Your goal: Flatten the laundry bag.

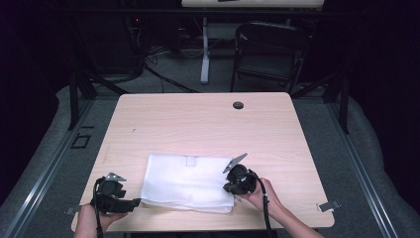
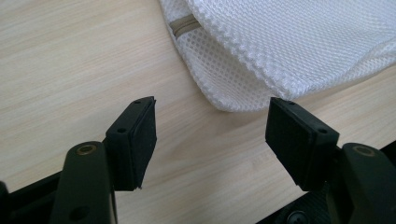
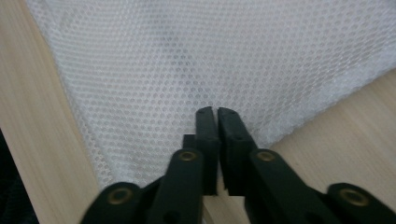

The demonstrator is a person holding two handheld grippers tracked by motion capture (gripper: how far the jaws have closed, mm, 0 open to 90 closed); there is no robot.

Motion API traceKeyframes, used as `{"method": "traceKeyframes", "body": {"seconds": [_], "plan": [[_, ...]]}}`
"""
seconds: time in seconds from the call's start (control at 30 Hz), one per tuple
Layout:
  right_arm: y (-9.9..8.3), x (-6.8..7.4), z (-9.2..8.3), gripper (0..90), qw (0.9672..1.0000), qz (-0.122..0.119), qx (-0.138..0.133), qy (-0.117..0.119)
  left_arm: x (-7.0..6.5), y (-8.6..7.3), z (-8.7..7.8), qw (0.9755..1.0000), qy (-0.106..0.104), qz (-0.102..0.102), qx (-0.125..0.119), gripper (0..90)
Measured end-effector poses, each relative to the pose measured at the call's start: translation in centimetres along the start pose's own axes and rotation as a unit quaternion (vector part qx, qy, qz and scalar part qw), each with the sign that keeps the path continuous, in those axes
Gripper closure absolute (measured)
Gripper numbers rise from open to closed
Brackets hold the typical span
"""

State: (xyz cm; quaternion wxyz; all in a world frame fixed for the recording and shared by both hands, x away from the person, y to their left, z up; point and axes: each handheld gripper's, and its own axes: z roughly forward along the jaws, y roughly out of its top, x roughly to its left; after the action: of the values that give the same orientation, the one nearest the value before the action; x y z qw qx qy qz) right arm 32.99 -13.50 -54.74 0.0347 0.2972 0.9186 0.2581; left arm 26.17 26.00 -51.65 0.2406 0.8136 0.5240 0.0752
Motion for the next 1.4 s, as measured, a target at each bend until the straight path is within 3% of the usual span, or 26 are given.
{"method": "traceKeyframes", "body": {"seconds": [0.07,0.1,0.23,0.33,0.37,0.4,0.53,0.57,0.63,0.7,0.8,1.0,1.17,1.4], "plan": [[0.4,0.1,-1.3,72.0,0.9990,-0.008,-0.044,-0.002,-0.1,0.2,-0.6,0.9997,-0.006,0.004,-0.023,27.2],[0.5,0.2,-1.7,69.1,0.9987,-0.007,-0.049,0.005,-0.2,0.3,-0.8,0.9994,-0.011,0.002,-0.032,23.3],[0.6,0.8,-1.3,61.7,0.9990,-0.013,-0.042,0.012,-0.7,0.7,-1.1,0.9987,-0.014,0.016,-0.046,17.5],[0.6,1.4,0.1,60.0,0.9997,-0.022,-0.003,0.007,-1.1,1.3,-0.3,0.9983,-0.026,0.032,-0.040,19.4],[0.6,1.4,0.1,60.0,0.9997,-0.022,-0.003,0.007,-1.4,1.7,0.1,0.9980,-0.025,0.041,-0.040,19.4],[0.5,1.4,0.3,65.4,0.9997,-0.023,0.001,0.004,-1.6,2.1,0.4,0.9973,-0.023,0.058,-0.040,27.0],[0.2,1.3,0.8,89.8,0.9994,-0.030,0.019,0.000,-2.5,3.7,2.1,0.9926,-0.045,0.105,-0.039,78.9],[0.2,1.3,0.8,89.8,0.9994,-0.030,0.019,0.000,-2.7,4.1,2.6,0.9912,-0.051,0.118,-0.031,78.9],[0.0,1.3,1.2,90.0,0.9995,-0.026,0.017,0.005,-3.3,4.7,3.9,0.9888,-0.040,0.143,-0.007,85.8],[0.1,1.4,1.2,90.0,0.9993,-0.032,0.018,0.002,-3.3,5.3,5.8,0.9884,-0.026,0.147,0.026,90.0],[0.0,1.4,1.1,90.0,0.9991,-0.035,0.022,-0.001,-3.0,5.5,6.8,0.9888,-0.030,0.140,0.041,90.0],[-0.1,1.0,1.0,90.0,0.9988,-0.035,0.034,0.005,-3.8,5.3,7.6,0.9870,-0.037,0.147,0.054,90.0],[-0.3,0.5,0.6,90.0,0.9984,-0.033,0.044,-0.001,-4.5,5.4,7.9,0.9857,-0.039,0.156,0.050,90.0],[-0.9,-0.3,0.2,90.0,0.9985,-0.020,0.051,0.004,-5.5,5.7,8.2,0.9840,-0.054,0.160,0.056,90.0]]}}
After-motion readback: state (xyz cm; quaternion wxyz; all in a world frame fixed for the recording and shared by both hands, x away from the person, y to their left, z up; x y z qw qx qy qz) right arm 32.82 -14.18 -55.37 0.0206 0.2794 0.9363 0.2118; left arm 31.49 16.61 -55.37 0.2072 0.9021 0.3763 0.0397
